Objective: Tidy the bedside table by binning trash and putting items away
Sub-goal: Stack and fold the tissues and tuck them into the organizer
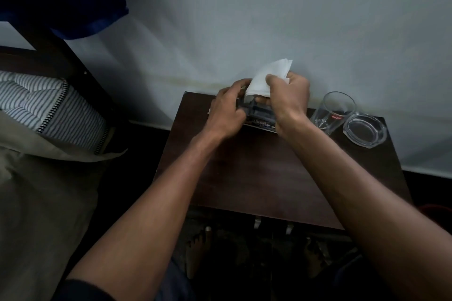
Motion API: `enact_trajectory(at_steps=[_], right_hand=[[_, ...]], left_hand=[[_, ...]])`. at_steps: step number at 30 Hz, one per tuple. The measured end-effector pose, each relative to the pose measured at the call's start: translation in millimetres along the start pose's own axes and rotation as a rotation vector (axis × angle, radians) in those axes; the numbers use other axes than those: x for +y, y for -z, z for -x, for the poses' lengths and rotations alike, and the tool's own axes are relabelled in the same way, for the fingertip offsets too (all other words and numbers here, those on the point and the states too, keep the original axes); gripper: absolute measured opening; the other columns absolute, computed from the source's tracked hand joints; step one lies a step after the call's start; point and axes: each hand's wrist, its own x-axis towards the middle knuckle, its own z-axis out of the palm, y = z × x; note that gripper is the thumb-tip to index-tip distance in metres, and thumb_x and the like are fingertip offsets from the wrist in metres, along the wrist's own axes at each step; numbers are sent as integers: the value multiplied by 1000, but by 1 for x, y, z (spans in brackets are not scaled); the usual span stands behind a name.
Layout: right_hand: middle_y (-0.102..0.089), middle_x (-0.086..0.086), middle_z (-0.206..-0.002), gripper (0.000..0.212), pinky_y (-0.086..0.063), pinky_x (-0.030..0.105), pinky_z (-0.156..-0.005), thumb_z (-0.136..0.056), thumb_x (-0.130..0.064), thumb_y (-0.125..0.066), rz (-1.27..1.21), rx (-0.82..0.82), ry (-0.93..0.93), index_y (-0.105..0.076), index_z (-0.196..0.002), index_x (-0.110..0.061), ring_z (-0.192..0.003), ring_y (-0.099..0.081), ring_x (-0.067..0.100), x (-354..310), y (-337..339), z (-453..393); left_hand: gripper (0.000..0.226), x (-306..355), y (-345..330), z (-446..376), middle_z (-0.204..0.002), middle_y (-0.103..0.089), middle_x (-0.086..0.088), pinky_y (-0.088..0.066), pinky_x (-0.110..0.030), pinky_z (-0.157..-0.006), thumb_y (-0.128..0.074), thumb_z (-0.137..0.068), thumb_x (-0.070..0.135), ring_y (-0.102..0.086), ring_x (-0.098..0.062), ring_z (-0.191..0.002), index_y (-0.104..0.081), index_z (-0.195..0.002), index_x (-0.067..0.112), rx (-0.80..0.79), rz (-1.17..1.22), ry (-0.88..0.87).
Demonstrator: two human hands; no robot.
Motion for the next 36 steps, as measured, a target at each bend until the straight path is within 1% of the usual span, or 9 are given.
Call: enact_trajectory(at_steps=[5,11,14,17,23,27,30,33,36], right_hand=[[-82,15,-92,14,-68,51,-71,-91,-10,-64,25,9,-25,-75,-83,-14,-87,-81,36,6,1,-4],[-75,8,-96,24,-69,38,-71,-104,-4,-53,-90,-89,-140,-65,-89,-17,-88,-77,30,6,1,-9],[-76,9,-102,19,-69,41,-77,-104,-6,-52,-31,-101,-164,-66,-96,-16,-96,-78,31,11,0,-15],[-77,12,-104,19,-66,38,-69,-102,-9,-53,95,-107,-125,-65,-91,-19,-87,-77,29,12,1,-18],[-80,13,-100,10,-62,29,-61,-95,-9,-67,192,-183,-67,-73,-102,-12,-73,-78,22,16,2,-17],[-81,3,-90,22,-69,45,-73,-76,-18,-81,227,-74,36,-76,-98,-16,-76,-81,19,22,0,-16],[-80,0,-87,29,-68,43,-72,-73,-20,-83,246,-55,59,-75,-100,-18,-77,-80,19,21,0,-16],[-81,4,-86,22,-69,42,-72,-74,-8,-82,295,-134,10,-77,-93,-17,-79,-81,20,22,1,-16],[-81,4,-82,22,-69,46,-73,-70,-6,-81,342,-130,7,-79,-91,-14,-78,-81,20,24,2,-18]], left_hand=[[76,7,-1,2,-140,-69,-4,-54,-47,-107,-41,-70,16,-65,-30,-130,-44,-142,42,-31,6,46],[76,14,-2,3,-135,-70,-9,-53,-46,-108,-44,-72,14,-65,-31,-126,-59,-146,22,67,-65,37],[67,19,-1,3,-133,-72,-8,-52,-33,-107,-50,-77,6,-64,-27,-127,-66,-141,18,163,-64,16],[66,20,0,3,-134,-73,-3,-48,-21,-96,-53,-82,-6,-67,-20,-123,-64,-143,17,130,-20,45],[78,19,-3,4,-135,-72,0,-58,-38,-100,-53,-73,8,-68,-20,-118,-57,-150,22,37,6,11],[69,18,-5,3,-142,-66,-7,-56,-40,-105,-57,-81,-4,-62,-24,-129,-56,-149,14,73,19,26],[77,14,-6,-2,-153,-57,-7,-50,-46,-113,-63,-82,3,-53,-26,-141,-47,-156,14,107,-12,57],[75,15,-7,-2,-148,-61,-8,-53,-45,-108,-61,-78,14,-57,-27,-135,-51,-152,15,117,-21,49],[66,22,-8,-1,-140,-65,-10,-55,-44,-104,-63,-82,4,-62,-28,-129,-56,-147,12,118,-8,30]])
